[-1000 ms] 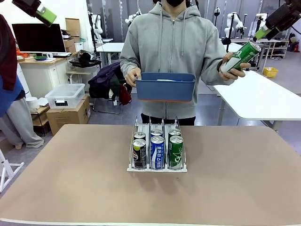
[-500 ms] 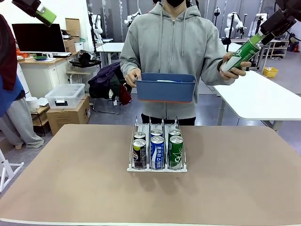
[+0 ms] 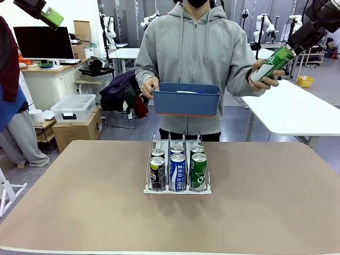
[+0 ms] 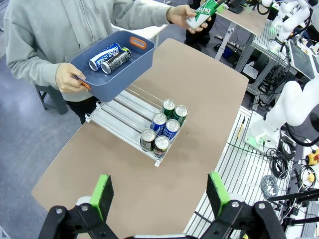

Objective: Fill the beverage cans into the dispenser.
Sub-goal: Pick up the Sprite handed by the human.

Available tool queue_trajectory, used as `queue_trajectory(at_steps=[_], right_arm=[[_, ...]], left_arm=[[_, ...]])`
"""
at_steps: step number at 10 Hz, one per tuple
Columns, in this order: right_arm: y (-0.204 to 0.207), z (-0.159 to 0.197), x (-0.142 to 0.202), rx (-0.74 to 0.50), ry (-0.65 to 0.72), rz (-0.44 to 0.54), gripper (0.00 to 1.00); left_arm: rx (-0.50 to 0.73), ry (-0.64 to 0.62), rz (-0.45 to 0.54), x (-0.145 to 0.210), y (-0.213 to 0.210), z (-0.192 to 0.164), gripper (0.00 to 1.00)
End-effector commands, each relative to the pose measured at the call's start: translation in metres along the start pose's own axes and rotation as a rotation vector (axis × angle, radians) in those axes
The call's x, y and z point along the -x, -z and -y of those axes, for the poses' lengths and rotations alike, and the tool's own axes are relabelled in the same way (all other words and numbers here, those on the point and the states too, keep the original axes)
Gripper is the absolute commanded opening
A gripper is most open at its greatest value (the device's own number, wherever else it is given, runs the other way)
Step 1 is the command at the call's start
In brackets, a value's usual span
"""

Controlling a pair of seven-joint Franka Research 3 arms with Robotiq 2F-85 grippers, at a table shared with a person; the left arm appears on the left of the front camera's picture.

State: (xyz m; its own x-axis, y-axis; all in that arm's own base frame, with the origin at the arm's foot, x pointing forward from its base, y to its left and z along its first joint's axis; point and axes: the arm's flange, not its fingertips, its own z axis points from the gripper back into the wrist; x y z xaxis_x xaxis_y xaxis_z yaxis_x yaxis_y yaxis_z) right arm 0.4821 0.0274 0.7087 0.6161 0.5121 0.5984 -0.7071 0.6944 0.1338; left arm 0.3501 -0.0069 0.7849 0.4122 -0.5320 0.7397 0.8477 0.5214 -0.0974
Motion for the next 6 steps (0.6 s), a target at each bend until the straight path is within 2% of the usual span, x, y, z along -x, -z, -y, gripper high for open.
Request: queue_trajectory(at_steps=[1,5,6], right_arm=[[0.0077,0.0022,-0.0055,-0.029,-0.012,0.018,1.00],[0.0129,-0.0007,-0.0104,-0.051,-0.042,0.012,1.00],[0.0148,-0.0026,-0.0053,-0.025,-0.005,-0.009,1.00]], left_arm=[[0.001,0.005,-0.008,0.0017,0.0003,0.0007,1.00],[0.001,0.005,-0.008,0.0017,0.0003,0.0007,1.00],[0.001,0.005,-0.008,0.0017,0.0003,0.0007,1.00]])
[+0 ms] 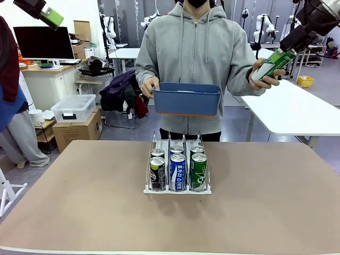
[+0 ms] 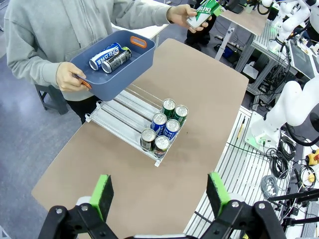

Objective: Fill the beverage cans into the dispenser.
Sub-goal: Pick up the Sprite handed by the human.

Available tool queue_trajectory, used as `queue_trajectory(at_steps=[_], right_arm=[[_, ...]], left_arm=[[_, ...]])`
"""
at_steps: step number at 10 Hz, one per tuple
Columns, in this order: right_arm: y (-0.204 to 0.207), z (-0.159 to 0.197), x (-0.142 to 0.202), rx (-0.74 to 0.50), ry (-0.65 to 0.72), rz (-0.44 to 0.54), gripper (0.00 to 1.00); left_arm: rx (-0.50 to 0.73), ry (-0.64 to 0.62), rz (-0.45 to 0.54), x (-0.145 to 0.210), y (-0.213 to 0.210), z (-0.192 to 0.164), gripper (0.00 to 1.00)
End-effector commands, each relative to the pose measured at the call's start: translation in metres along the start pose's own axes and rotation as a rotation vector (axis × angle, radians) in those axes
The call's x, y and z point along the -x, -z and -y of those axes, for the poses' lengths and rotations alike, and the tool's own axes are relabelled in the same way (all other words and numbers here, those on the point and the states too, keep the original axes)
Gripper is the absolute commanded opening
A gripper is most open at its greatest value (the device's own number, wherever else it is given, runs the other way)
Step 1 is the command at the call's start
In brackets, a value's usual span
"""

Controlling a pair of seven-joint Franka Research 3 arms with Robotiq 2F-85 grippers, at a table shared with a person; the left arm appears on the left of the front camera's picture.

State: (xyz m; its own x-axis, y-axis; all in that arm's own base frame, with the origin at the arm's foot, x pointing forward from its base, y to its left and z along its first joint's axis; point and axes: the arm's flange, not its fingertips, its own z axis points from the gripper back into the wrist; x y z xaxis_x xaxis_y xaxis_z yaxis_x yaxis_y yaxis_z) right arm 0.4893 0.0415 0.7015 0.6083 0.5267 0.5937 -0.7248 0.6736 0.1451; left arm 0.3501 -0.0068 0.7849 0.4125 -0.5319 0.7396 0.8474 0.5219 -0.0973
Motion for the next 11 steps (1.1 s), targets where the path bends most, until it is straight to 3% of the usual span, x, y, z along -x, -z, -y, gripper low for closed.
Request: queue_trajectory(at_steps=[1,2,3,4,5,6,7,8,9,10,11], right_arm=[[-0.0004,0.0011,0.0021,0.000,0.010,0.000,1.00],[0.0000,0.0000,0.0000,0.000,0.000,0.000,1.00],[0.0003,0.0001,-0.0011,0.033,0.007,-0.015,0.80],[0.0007,-0.0003,-0.0007,0.018,0.005,-0.012,0.80],[0.0000,-0.0002,0.0006,0.016,0.009,-0.007,0.60],[-0.0019,-0.0005,0.0007,0.023,0.008,0.007,0.75],[-0.0034,-0.0003,-0.0003,0.029,0.017,0.035,0.40],[-0.0046,-0.0006,-0.0006,0.027,0.016,0.044,0.55],[-0.0056,-0.0003,-0.0013,0.021,0.014,0.049,0.20],[-0.0062,-0.0021,-0.0004,0.008,0.008,0.061,0.35],[-0.0077,-0.0031,0.0005,-0.005,-0.004,0.067,0.00]], left_arm=[[0.002,0.005,-0.008,0.0017,0.0004,0.0008,1.00],[0.002,0.005,-0.008,0.0017,0.0004,0.0008,1.00],[0.002,0.005,-0.008,0.0017,0.0004,0.0008,1.00],[0.002,0.005,-0.008,0.0017,0.0004,0.0008,1.00],[0.002,0.005,-0.008,0.0017,0.0004,0.0008,1.00],[0.002,0.005,-0.008,0.0017,0.0004,0.0008,1.00],[0.002,0.005,-0.008,0.0017,0.0004,0.0008,1.00],[0.002,0.005,-0.008,0.0017,0.0004,0.0008,1.00],[0.002,0.005,-0.008,0.0017,0.0004,0.0008,1.00],[0.002,0.005,-0.008,0.0017,0.0004,0.0008,1.00],[0.002,0.005,-0.008,0.0017,0.0004,0.0008,1.00]])
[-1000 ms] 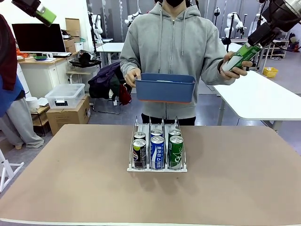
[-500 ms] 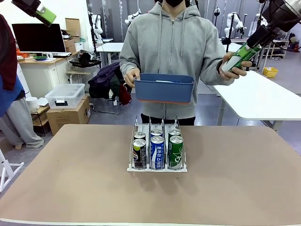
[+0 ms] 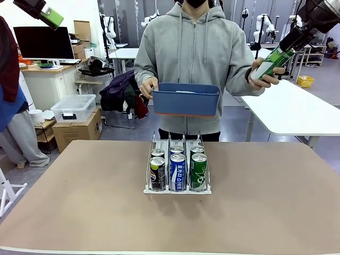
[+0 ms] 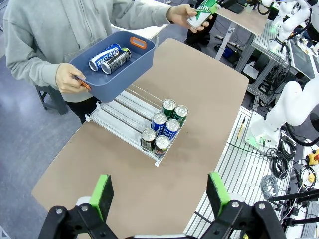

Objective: Fill the beverage cans into the dispenser.
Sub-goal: Pick up the Sprite handed by the human, then place the picked Sprite in the line of the Automatic Can Dispenser with the same cans.

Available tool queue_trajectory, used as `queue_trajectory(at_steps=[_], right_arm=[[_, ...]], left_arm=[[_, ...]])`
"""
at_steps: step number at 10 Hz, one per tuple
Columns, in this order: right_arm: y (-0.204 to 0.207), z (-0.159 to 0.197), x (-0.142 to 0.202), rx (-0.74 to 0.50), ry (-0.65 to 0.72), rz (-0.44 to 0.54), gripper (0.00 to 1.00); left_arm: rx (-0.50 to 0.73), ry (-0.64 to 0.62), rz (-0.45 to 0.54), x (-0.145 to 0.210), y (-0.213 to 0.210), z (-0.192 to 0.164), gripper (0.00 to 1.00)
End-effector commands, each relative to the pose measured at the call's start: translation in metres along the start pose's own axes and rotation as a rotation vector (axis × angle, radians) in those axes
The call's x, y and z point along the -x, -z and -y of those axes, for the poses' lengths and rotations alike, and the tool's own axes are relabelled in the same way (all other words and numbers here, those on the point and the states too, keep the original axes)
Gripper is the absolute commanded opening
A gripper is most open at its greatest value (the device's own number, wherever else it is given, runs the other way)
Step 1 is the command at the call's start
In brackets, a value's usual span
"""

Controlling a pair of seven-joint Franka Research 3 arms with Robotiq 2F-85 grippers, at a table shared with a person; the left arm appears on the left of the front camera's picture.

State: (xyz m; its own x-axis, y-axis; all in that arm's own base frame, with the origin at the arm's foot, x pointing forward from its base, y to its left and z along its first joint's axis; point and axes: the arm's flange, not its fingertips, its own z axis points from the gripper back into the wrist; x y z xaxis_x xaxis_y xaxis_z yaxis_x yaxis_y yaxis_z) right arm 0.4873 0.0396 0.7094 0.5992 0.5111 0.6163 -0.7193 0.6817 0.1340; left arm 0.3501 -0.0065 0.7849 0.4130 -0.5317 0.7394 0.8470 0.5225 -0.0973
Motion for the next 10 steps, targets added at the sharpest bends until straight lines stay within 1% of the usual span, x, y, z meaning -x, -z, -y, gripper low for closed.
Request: queue_trajectory(at_steps=[1,2,3,4,5,6,10], right_arm=[[-0.0002,-0.0021,0.0022,-0.020,-0.018,0.031,0.15],[0.0000,-0.0043,0.0026,-0.022,-0.027,0.030,0.00],[-0.0005,-0.0047,0.0041,-0.027,-0.037,0.019,0.00],[-0.0004,-0.0032,0.0031,-0.030,-0.008,0.016,0.00],[0.0025,-0.0036,0.0017,-0.064,-0.012,0.022,0.38],[-0.0004,-0.0014,0.0001,-0.005,-0.013,0.000,0.54],[-0.0004,-0.0014,0.0001,-0.005,-0.013,0.000,0.54]], left_arm=[[0.002,0.006,-0.007,0.0015,0.0005,0.0009,1.00],[0.002,0.006,-0.007,0.0015,0.0005,0.0009,1.00],[0.002,0.006,-0.007,0.0015,0.0005,0.0009,1.00],[0.002,0.006,-0.007,0.0015,0.0005,0.0009,1.00],[0.002,0.006,-0.007,0.0015,0.0005,0.0009,1.00],[0.002,0.006,-0.007,0.0015,0.0005,0.0009,1.00],[0.002,0.006,-0.007,0.0015,0.0005,0.0009,1.00]])
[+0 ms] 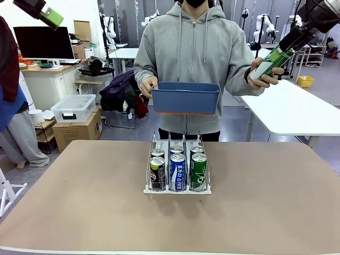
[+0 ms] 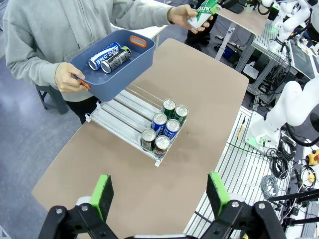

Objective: Fill the beverage cans into the dispenser.
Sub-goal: Place the picked Sprite in the line of the Automatic Can Dispenser with the same cans.

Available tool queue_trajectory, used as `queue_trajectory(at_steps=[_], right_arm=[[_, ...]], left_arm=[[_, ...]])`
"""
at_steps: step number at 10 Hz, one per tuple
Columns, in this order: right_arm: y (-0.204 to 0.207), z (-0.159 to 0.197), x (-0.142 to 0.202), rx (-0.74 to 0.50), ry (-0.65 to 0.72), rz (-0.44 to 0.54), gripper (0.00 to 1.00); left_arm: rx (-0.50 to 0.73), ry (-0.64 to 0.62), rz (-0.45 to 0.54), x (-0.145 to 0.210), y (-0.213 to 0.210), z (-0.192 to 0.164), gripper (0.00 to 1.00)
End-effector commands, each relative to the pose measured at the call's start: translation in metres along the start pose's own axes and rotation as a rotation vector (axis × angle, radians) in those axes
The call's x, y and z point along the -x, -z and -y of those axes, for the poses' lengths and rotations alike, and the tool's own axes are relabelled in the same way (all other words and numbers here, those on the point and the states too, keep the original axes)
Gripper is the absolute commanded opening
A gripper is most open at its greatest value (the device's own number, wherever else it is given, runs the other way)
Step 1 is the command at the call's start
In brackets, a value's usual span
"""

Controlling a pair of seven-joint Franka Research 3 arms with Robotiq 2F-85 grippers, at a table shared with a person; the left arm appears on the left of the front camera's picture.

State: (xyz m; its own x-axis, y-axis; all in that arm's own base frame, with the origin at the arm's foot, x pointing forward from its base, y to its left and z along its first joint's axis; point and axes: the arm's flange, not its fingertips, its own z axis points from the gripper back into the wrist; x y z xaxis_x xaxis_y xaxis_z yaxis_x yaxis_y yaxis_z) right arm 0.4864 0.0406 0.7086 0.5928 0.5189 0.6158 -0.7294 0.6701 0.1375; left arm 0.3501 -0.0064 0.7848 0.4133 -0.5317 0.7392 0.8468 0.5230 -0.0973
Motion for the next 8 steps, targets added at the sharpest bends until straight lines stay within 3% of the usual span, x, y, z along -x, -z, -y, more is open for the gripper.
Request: queue_trajectory(at_steps=[1,8], right_arm=[[-0.0013,-0.0001,-0.0004,0.007,-0.003,0.002,0.54],[-0.0013,-0.0001,-0.0004,0.007,-0.003,0.002,0.54]], left_arm=[[0.003,0.006,-0.007,0.0014,0.0006,0.0010,1.00],[0.003,0.006,-0.007,0.0014,0.0006,0.0010,1.00]])
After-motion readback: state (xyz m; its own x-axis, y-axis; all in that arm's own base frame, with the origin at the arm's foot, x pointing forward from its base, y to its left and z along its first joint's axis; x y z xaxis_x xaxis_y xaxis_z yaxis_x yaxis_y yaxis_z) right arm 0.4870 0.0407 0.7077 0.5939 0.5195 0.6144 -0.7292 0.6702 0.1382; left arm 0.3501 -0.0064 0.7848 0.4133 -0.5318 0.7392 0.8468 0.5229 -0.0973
